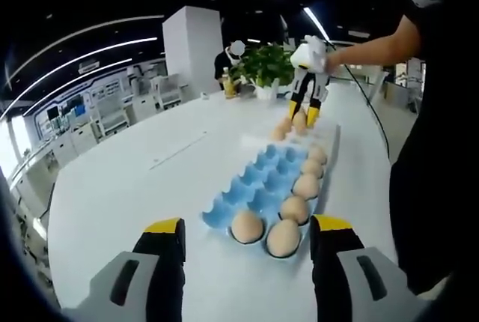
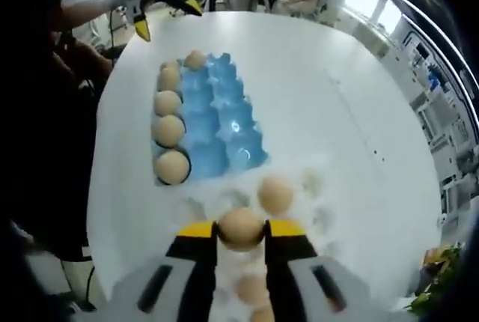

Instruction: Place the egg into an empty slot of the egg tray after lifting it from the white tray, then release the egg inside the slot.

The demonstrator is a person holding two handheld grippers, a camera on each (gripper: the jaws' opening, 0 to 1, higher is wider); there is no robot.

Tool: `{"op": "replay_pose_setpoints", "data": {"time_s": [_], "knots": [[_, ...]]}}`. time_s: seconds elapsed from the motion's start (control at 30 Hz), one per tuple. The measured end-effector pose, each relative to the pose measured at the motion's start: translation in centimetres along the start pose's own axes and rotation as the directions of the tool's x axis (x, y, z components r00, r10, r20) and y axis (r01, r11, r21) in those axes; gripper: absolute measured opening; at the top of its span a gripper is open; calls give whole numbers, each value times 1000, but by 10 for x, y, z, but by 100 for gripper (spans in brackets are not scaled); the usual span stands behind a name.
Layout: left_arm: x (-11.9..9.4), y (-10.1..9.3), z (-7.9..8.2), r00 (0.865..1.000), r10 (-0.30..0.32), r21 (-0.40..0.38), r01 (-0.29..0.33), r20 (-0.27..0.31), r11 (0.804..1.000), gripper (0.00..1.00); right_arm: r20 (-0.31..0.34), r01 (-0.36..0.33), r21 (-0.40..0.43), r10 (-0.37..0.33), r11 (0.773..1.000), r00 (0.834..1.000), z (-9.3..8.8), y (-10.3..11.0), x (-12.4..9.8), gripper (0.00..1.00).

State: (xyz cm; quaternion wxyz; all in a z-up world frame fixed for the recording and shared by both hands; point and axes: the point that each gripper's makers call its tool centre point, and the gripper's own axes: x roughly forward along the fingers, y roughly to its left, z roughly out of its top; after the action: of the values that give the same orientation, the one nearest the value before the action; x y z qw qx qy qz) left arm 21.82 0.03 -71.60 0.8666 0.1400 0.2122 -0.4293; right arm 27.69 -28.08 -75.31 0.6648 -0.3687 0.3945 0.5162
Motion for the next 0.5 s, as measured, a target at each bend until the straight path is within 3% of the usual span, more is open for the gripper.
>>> {"op": "replay_pose_setpoints", "data": {"time_s": [0.3,0.5], "knots": [[0,5,4,1000,23,10,-24,18,1000,73,35,-24,-22,25,999,999,23,6,7,24],[0,6,2,1000,20,7,-20,7,1000,77,65,-51,-67,56,996,996,51,14,15,24]]}}
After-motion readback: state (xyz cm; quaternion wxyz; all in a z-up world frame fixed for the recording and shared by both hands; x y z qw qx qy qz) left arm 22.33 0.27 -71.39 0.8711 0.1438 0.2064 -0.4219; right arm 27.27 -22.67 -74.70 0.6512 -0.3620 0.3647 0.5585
